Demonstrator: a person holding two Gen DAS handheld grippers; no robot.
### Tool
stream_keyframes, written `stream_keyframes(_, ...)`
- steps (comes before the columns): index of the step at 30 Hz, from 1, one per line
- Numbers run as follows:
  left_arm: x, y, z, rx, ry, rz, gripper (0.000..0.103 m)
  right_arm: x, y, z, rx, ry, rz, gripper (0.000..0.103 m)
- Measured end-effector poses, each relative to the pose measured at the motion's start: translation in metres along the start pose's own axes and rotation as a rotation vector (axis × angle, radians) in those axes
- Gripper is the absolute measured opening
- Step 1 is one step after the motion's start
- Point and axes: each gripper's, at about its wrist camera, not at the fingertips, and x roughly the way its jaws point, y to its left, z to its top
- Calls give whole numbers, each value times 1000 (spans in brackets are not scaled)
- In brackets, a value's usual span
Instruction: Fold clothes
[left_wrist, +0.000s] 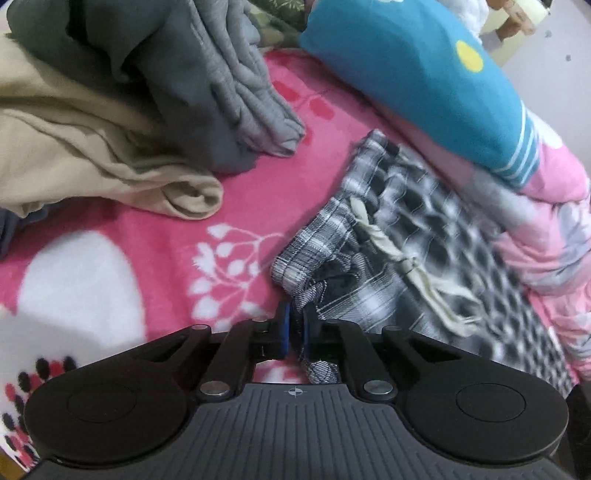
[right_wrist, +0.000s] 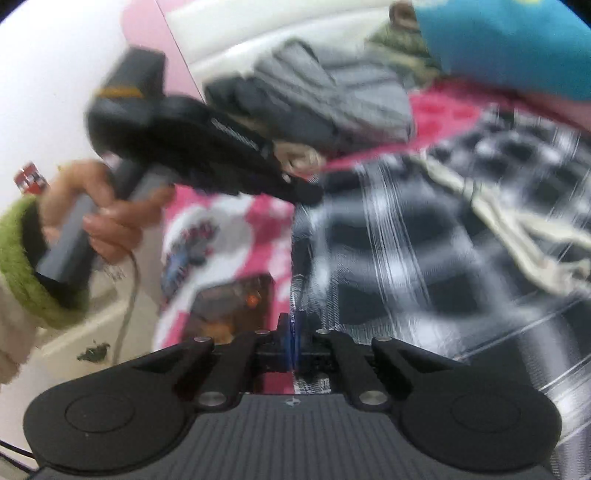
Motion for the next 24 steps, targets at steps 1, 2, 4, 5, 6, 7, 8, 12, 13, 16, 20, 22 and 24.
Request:
stream_keyframes(1, 1, 1, -1, 8, 1, 8, 5, 3, -2, -1, 13, 3, 8, 1)
stream_keyframes(2, 2, 0, -1, 15, 1, 13, 6, 2, -4, -1, 42, 3, 24, 3)
stream_keyframes(4, 4, -1, -1, 28, 3, 24, 6, 0, -8, -1, 101, 15, 56, 6)
stream_keyframes(5, 5, -1, -1, 35, 4, 30, 7, -3, -10, -1, 131, 21, 73, 8)
stream_keyframes(6, 6, -2, -2, 40, 5, 38, 8, -11, -11, -3, 162, 24, 90, 10)
stream_keyframes(7, 6, -1, -2, 45, 4, 44, 11, -18, -12, -5, 193, 27, 107, 17)
stream_keyframes(8, 6, -1, -2, 51, 3, 51, 13, -28, -14, -8, 227, 24, 125, 22)
stream_keyframes(12, -1, 1, -2, 34, -20, 53, 26, -107, -20, -42, 327, -76, 86, 23)
stream_keyframes(13, -5, 3, -3, 17, -36, 53, 33, -130, -23, -52, 353, -104, 58, 24)
stream_keyframes(16, -20, 5, -6, -14, -91, 60, 35, -207, -28, -93, 443, -186, -63, 24)
stream_keyframes(20, -58, -7, -13, 34, -224, 151, 35, -310, -15, -152, 543, -288, -276, 24)
stream_keyframes(22, -77, -14, -19, 55, -265, 169, 35, -358, -4, -180, 579, -341, -381, 24)
stream_keyframes(24, -97, -25, -27, 85, -303, 181, 35, -402, 13, -201, 591, -406, -486, 24)
